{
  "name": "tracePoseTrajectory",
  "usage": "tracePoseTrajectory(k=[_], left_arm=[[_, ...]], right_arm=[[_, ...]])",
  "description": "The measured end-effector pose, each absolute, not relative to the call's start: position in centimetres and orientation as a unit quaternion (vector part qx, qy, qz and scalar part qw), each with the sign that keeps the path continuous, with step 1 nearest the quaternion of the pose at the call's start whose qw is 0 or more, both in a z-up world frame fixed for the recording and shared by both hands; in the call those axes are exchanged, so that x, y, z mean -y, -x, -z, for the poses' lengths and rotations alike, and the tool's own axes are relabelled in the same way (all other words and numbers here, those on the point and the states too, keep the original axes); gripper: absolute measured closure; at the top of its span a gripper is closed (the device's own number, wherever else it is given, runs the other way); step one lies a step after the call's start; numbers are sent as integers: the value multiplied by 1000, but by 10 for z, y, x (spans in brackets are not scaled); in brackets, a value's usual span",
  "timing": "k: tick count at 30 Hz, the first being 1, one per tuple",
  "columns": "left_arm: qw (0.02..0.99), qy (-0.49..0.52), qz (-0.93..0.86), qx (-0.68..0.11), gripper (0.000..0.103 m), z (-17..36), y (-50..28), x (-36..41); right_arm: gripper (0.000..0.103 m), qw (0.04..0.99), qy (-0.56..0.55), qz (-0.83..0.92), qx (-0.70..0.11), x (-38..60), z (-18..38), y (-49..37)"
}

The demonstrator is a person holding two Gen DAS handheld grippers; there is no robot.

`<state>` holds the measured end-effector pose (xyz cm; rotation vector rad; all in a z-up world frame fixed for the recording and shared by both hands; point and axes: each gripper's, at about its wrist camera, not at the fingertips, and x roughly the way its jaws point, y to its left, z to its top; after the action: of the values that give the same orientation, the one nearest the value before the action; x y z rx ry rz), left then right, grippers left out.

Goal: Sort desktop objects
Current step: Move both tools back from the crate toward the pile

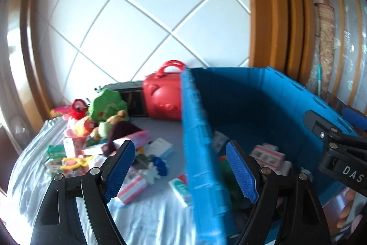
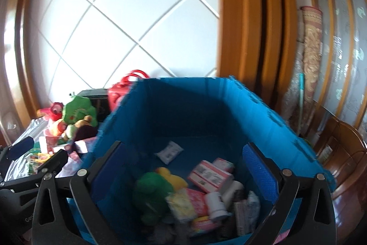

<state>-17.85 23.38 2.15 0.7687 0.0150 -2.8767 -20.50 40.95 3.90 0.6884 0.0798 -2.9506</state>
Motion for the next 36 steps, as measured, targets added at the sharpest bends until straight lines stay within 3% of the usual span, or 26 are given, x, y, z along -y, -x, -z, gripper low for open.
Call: tracePoseTrajectory(k=[11,21,27,36], left_arm=[[174,-283,943,-25,21,6,134,-58],[198,-364,910,-3,21,97,118,65],[185,-435,880,-34,21,167,138,84],[170,-482,859,-16,21,211,203,72]], right_arm=[[0,155,-225,960,-57,-229,-24,179],[0,180,-333,924,-59,-112,74,172],[0,150,-434,884,-89,-106,156,188],[0,154,-493,854,-63,-113,209,244]])
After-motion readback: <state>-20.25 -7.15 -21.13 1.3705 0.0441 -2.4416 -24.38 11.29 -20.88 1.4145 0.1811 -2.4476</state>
